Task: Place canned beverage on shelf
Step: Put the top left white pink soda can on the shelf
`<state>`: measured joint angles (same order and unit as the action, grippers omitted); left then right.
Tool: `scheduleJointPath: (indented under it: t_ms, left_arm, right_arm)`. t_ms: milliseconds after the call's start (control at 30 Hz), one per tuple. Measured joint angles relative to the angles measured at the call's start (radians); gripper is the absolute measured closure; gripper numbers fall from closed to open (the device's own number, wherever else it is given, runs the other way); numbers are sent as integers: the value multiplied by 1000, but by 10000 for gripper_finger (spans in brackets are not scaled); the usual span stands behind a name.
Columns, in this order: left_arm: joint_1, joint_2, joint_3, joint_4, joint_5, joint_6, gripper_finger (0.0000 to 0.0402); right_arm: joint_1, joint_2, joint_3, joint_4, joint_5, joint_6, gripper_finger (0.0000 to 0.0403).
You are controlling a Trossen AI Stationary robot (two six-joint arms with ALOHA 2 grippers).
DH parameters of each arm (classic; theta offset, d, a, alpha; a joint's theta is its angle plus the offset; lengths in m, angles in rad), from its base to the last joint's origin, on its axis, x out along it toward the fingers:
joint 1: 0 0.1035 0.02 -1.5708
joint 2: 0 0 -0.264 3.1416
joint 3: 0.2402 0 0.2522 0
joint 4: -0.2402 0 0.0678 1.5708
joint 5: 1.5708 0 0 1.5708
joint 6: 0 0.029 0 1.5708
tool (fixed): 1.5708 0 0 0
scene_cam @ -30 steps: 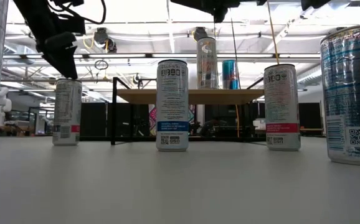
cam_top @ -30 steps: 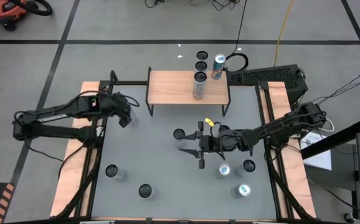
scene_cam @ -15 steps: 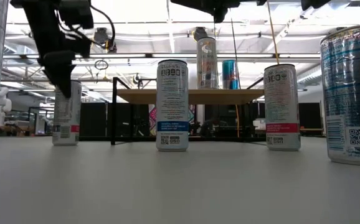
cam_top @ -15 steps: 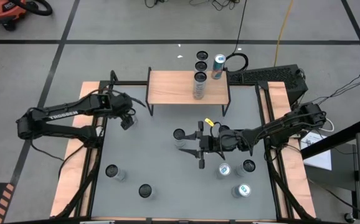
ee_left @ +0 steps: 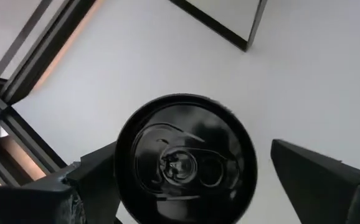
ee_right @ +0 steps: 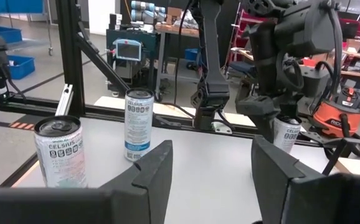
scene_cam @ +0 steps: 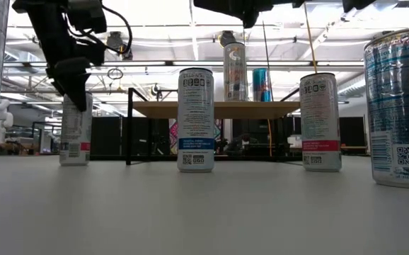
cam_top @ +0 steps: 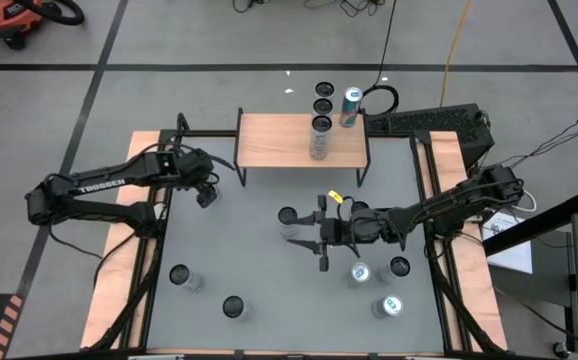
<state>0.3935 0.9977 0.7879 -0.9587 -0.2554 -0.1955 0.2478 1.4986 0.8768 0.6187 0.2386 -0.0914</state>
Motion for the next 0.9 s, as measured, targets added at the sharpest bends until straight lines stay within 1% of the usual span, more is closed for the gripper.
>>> scheduleJointPath:
  t_ms: [67, 267, 400, 567, 800, 833, 900]
  left_arm:
    - [0, 1, 0, 0, 9, 1, 47]
    - [0, 0, 0, -12, 15, -1, 116]
    - [0, 0, 1, -20, 17, -5, 150]
    - [-6, 2, 37, -57, 33, -5, 153]
    - [-32, -55, 178, -124, 118, 27, 151]
    - [-38, -68, 201, -124, 138, 30, 151]
    - [-52, -94, 236, -134, 182, 42, 151]
  right_arm:
    - [0, 0, 0, -7, 0, 0, 252]
    - [0, 0, 0, -10, 0, 0, 252]
    - [0, 0, 0, -10, 0, 0, 252]
    - [0, 4, 0, -3, 0, 3, 252]
    - [2, 4, 0, 22, 1, 54, 252]
    - [3, 4, 0, 22, 7, 57, 252]
    - [5, 5, 0, 18, 51, 57, 252]
